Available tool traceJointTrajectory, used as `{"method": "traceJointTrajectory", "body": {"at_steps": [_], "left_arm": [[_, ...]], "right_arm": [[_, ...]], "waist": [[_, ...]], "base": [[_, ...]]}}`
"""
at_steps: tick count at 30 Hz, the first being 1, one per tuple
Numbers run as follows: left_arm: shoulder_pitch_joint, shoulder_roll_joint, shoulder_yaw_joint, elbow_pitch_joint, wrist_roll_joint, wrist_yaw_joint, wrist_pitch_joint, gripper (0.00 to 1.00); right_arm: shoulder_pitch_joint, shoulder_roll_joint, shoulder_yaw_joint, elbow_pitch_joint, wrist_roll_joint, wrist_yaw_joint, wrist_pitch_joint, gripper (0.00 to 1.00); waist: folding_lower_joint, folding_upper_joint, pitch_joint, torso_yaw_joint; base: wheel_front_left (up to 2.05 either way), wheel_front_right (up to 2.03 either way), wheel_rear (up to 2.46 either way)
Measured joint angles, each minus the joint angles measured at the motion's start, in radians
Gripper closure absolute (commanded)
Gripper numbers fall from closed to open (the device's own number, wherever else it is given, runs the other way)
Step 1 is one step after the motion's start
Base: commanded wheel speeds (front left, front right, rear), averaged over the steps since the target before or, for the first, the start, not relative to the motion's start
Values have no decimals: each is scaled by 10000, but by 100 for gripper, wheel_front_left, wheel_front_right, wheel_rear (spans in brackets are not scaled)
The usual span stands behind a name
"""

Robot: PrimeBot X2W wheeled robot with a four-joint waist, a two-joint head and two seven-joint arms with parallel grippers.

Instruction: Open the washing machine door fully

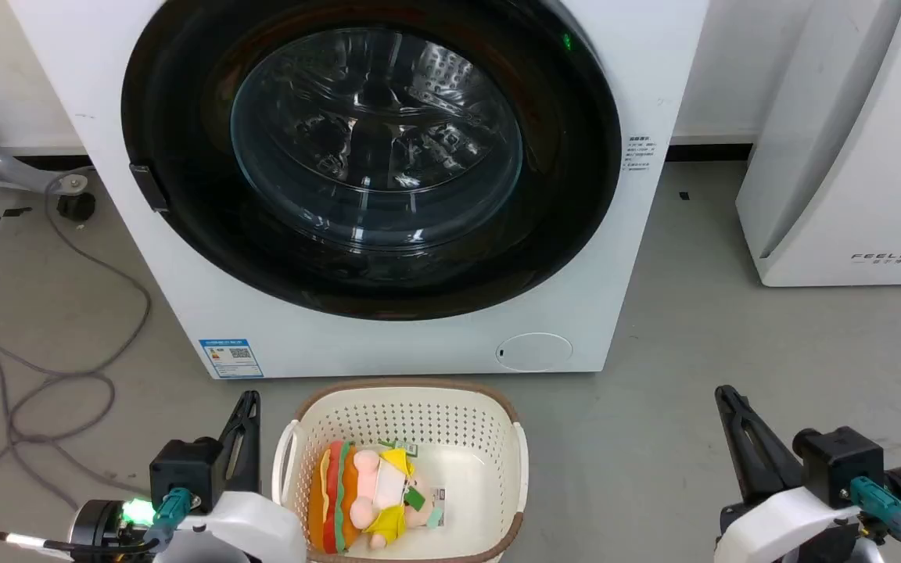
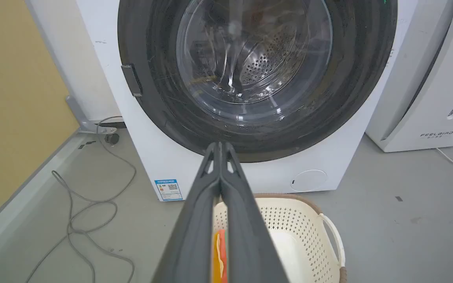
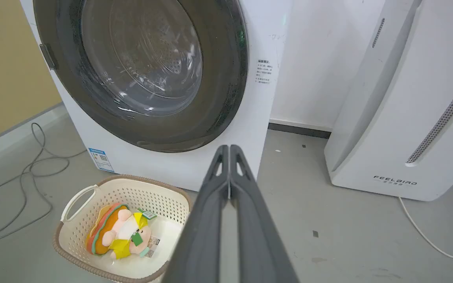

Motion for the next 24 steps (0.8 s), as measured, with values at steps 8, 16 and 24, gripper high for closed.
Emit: {"method": "traceJointTrajectory", "body": {"at_steps": [8,16,24], "left_arm": [[-1,-2,0,-2,0,0,0,100],[-2,-2,4,-4,0,0,0,100],[-2,-2,4,-4,0,0,0,100]], "right_arm": [[-1,0,6,0,0,0,2,100],[-1,0,8,0,0,0,2,100],[-1,0,8,0,0,0,2,100]], "waist": [[0,0,0,0],[0,0,0,0],[0,0,0,0]], "base": [[0,0,0],[0,0,0],[0,0,0]]}}
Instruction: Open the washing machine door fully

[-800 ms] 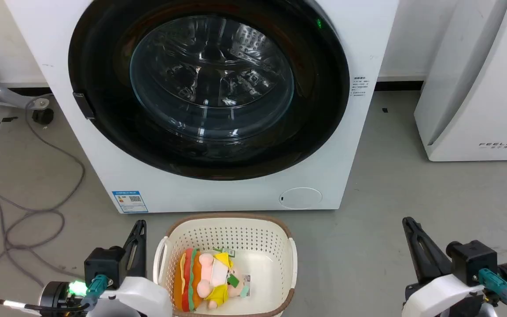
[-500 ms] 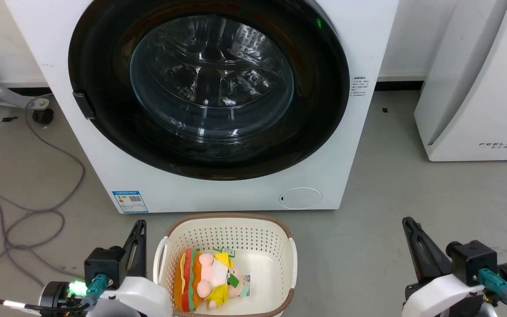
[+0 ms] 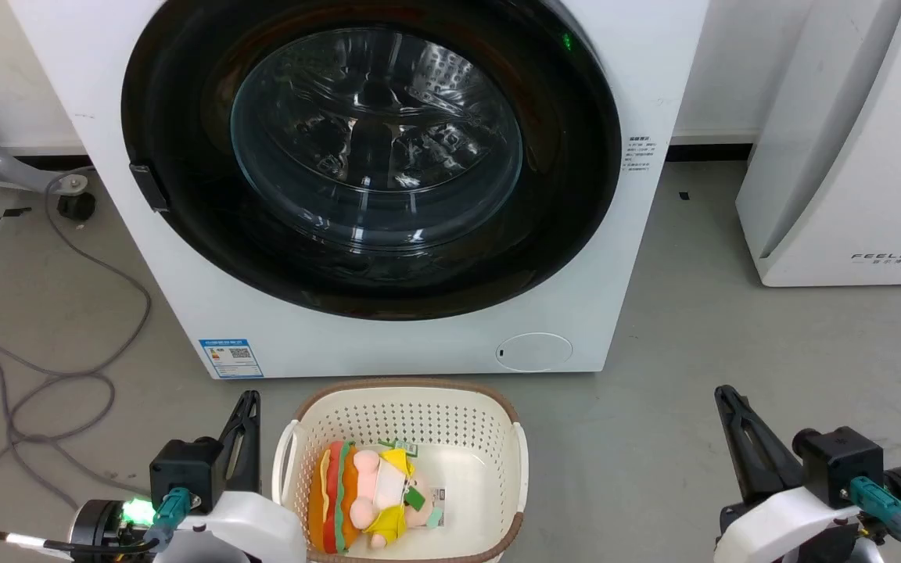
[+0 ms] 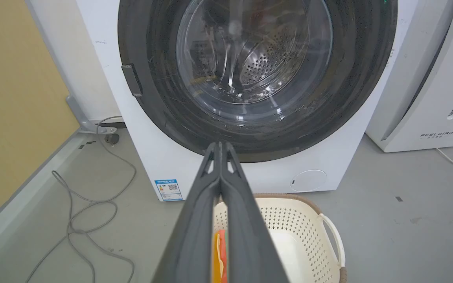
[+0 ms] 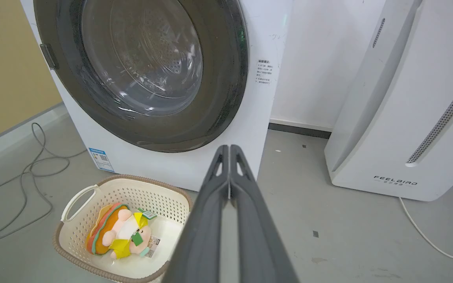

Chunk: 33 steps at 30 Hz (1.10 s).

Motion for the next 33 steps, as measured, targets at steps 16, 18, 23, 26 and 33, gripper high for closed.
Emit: {"method": "traceJointTrajectory", "body": {"at_steps": [16,18,23,26,33], "left_arm": [[6,-4,-63,10,-6,102,-111,0],[6,-4,-86,8,-6,144,-176,0],[6,-4,-128,2,-15,188,-280,0],[6,-4,-150,2,-36,270,-316,0],[6,-6,-190,-2,-79,364,-464,0]], "right_arm": [[6,0,-117,-61,353,0,-115,0],[6,0,-140,-88,525,-2,-153,0],[6,0,-178,-155,888,0,-276,0],[6,0,-217,-194,1035,0,-332,0],[9,0,-230,-282,1363,-2,-468,0]], "waist": [[0,0,20,-3],[0,0,23,-2],[0,0,27,-3],[0,0,29,-2],[0,0,33,1]], "base": [[0,0,0],[0,0,0],[0,0,0],[0,0,0],[0,0,0]]}}
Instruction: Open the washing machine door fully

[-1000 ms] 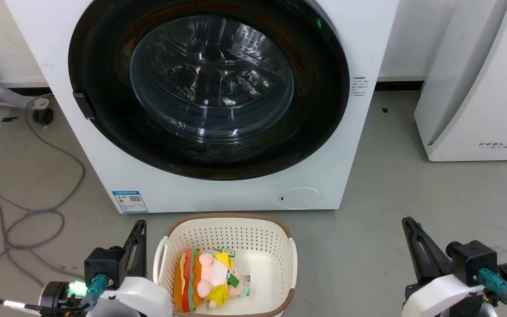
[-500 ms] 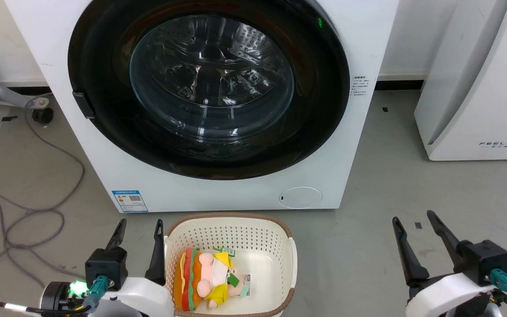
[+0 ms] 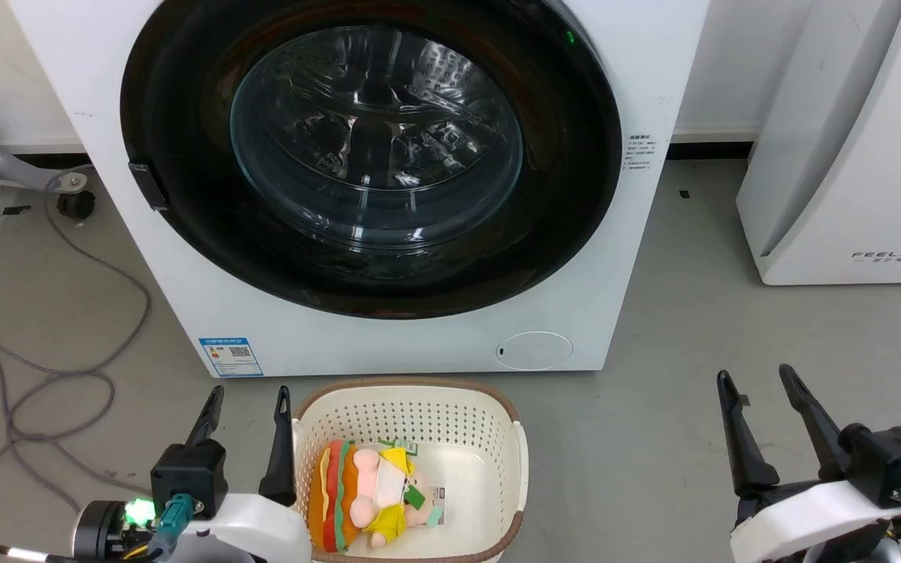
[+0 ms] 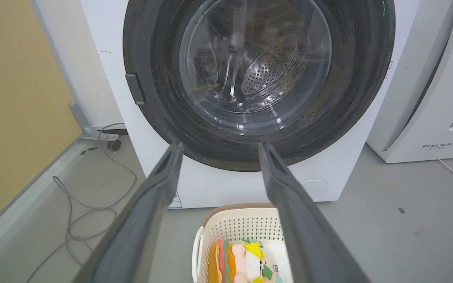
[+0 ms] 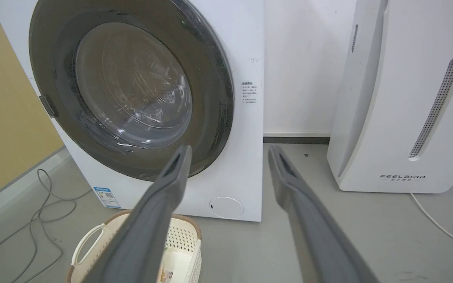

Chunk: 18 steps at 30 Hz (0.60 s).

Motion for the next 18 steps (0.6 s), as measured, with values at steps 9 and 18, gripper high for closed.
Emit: {"method": "traceJointTrajectory", "body": {"at_steps": [9,18], "left_arm": [[-1,0,-58,-6,-17,165,-174,0],[-1,0,-123,-6,-65,265,-357,0]], "right_arm": [[6,0,46,-46,1283,0,-182,100],[11,2,63,-42,4180,0,-385,100]], "waist": [[0,0,-1,5],[0,0,-3,25]], "base": [[0,0,0],[0,0,0]]}}
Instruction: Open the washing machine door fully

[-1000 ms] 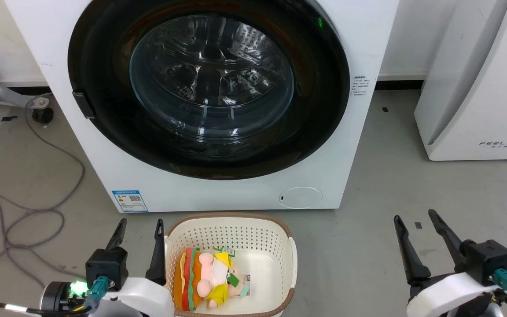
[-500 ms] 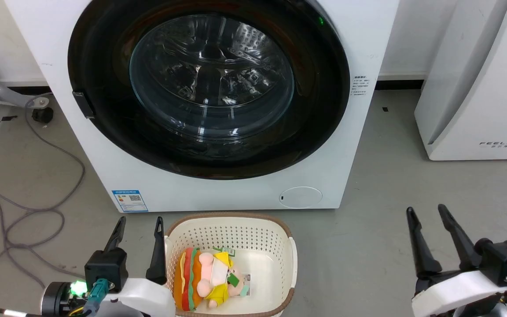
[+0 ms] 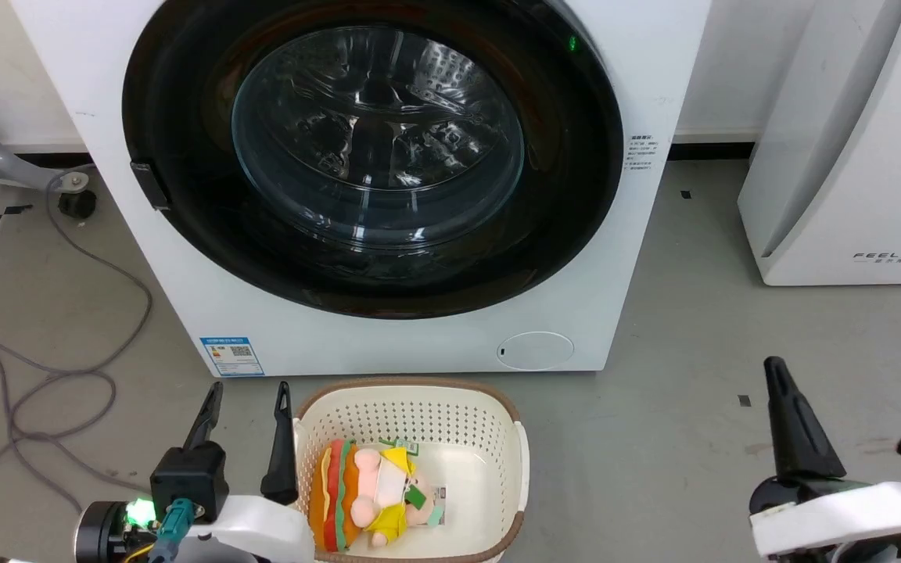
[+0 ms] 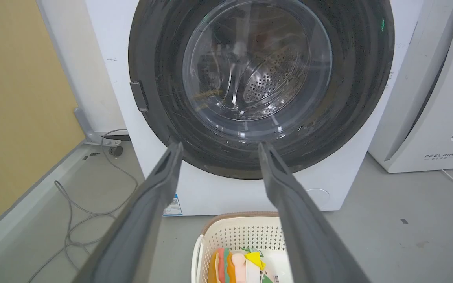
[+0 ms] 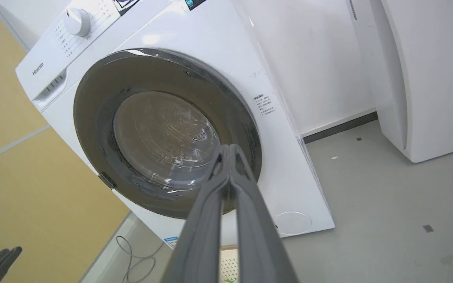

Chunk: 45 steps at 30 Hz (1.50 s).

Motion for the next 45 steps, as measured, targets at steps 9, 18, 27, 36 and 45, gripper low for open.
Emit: {"method": "traceJointTrajectory", "body": {"at_steps": [9,18,27,36,45], "left_arm": [[0,0,-73,-6,-38,98,-211,0],[-13,-2,-148,-56,-109,205,-395,0],[-292,0,-146,-123,-107,249,-596,0],[-809,0,-102,-238,-98,245,-779,0],[-1259,0,-63,-397,-98,263,-955,0]], "right_arm": [[1,0,-63,63,2865,0,-4,100],[-354,0,-594,786,4638,0,318,100],[-1643,-4,-1419,1680,5496,-2,675,100],[-3227,-290,-2008,2661,6169,-2,1012,100],[-5139,-838,-2314,3708,6842,-2,1193,100]], "waist": [[0,1,27,24],[0,0,189,62],[0,0,627,156],[1,1,1248,321],[1,0,1960,515]], "base": [[0,0,0],[0,0,0],[0,0,0],[0,0,0],[0,0,0]]}}
